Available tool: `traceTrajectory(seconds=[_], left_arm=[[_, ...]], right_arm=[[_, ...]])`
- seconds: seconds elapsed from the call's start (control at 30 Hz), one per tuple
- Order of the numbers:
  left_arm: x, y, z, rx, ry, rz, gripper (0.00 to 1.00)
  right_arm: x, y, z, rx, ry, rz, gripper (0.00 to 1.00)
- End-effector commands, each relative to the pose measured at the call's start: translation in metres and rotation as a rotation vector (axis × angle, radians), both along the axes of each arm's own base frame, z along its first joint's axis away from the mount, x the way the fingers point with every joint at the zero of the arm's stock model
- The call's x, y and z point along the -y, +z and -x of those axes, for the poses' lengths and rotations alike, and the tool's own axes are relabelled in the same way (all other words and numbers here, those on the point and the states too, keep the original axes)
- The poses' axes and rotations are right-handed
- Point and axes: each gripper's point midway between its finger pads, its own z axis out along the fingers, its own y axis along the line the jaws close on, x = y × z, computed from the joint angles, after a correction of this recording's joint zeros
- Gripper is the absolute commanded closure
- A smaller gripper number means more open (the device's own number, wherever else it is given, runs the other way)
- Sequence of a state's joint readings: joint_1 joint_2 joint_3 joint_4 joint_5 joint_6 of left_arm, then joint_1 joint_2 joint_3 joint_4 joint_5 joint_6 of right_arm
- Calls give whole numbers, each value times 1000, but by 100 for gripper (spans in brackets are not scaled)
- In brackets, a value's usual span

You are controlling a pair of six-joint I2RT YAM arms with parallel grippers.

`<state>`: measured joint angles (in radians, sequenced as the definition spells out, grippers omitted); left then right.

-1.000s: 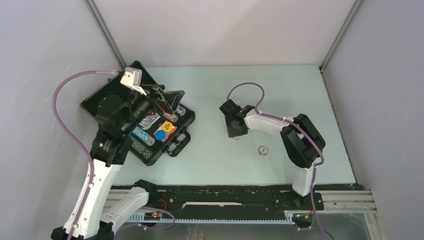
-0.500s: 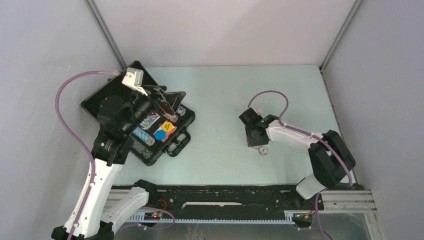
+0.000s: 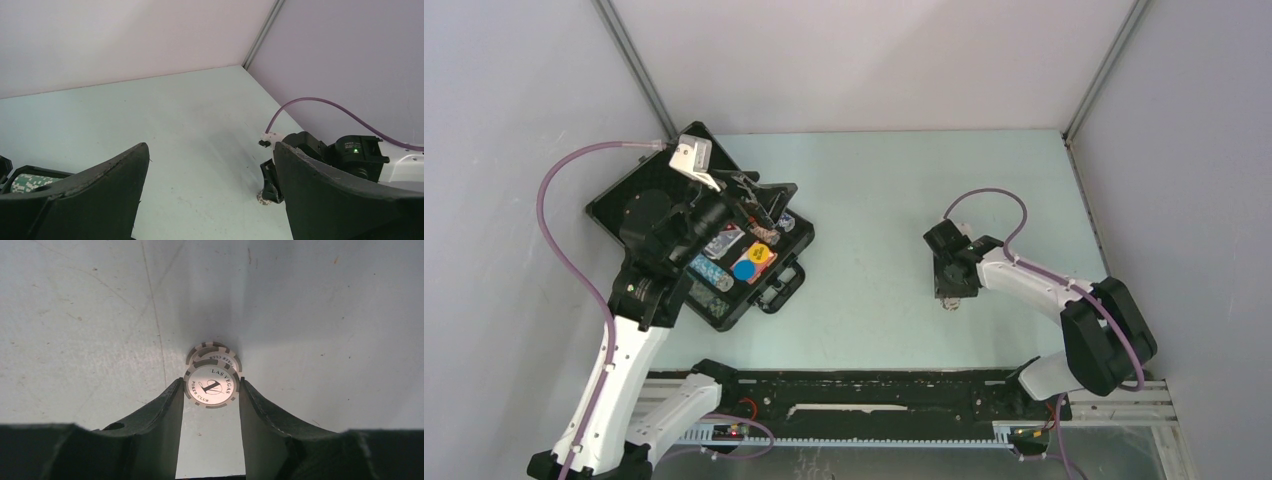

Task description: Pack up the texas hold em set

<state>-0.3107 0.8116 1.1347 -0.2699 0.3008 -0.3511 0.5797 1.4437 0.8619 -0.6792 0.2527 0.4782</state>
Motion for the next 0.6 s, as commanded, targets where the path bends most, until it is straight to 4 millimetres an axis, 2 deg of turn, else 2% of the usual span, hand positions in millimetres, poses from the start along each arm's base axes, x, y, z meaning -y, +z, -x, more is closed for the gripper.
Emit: traceTrajectory(seconds=[0.0,0.43,0.57], left_arm=[[2,0,0,9,-14,16,0],[2,1,1,14,-17,17,0],[2,1,1,13,-17,18,0]], right_arm=[[5,-2,-3,5,-37,-5,50],[3,-13,-4,-14,-34,-1,46],[2,-16,-4,-23,-27,-1,40]])
